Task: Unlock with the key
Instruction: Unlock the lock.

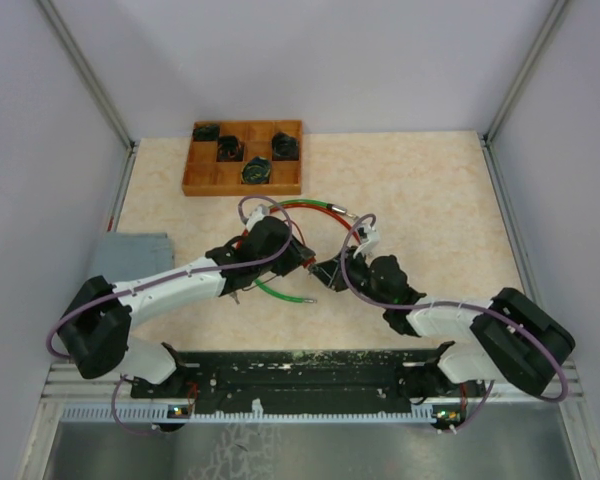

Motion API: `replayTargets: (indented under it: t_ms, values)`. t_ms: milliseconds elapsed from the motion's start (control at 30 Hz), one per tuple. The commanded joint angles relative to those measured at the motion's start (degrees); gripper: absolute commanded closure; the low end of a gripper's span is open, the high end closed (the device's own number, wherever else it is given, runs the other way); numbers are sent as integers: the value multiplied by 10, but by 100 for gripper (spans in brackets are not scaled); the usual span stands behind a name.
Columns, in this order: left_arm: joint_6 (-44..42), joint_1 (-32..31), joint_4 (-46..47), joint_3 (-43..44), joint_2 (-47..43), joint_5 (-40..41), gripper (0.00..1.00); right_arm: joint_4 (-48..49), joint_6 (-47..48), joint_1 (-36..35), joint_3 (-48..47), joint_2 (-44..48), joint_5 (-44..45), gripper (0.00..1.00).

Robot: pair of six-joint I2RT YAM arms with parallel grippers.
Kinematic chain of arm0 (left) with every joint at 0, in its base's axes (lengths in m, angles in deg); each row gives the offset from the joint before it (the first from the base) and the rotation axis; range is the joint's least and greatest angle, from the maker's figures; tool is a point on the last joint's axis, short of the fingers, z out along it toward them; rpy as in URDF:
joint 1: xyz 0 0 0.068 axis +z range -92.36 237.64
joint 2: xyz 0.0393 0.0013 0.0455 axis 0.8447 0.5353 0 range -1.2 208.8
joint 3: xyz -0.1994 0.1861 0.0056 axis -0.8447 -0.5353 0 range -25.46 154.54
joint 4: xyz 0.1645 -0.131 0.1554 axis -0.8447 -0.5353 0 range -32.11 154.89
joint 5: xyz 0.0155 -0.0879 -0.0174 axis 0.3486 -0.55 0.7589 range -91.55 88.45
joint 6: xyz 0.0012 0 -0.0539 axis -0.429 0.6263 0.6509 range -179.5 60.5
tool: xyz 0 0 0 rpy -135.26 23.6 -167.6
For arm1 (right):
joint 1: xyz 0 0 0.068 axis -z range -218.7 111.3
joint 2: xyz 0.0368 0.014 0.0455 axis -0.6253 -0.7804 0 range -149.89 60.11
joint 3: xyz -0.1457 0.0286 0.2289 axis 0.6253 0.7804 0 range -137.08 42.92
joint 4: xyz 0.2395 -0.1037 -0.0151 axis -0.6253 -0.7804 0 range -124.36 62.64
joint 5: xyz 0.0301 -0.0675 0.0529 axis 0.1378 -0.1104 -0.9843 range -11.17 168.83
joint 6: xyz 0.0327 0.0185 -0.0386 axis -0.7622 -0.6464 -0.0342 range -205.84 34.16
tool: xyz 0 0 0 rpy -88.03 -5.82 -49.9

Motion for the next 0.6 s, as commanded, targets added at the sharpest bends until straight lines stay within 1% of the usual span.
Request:
replayTargets:
  t_ms: [0, 100, 167, 233, 433, 567]
  values:
    - [-3, 1, 31, -4, -14, -12, 100, 55, -19, 0, -11, -16, 16, 86]
    - [-4, 2, 40, -9, -18, -14, 100, 73, -33, 0, -7, -25, 10, 92]
    - [-5, 2, 51, -16, -22, -16, 100, 93, -49, 5, -1, -31, 3, 99]
    - [-8, 2, 76, -29, -30, -24, 100, 130, -77, 15, 14, -40, -9, 100]
    - [-25, 1, 246, -136, -85, -52, 100, 293, -191, 60, 47, -100, -82, 100]
    - [-45, 1, 378, -208, -125, -72, 100, 395, -247, 66, 46, -145, -122, 100]
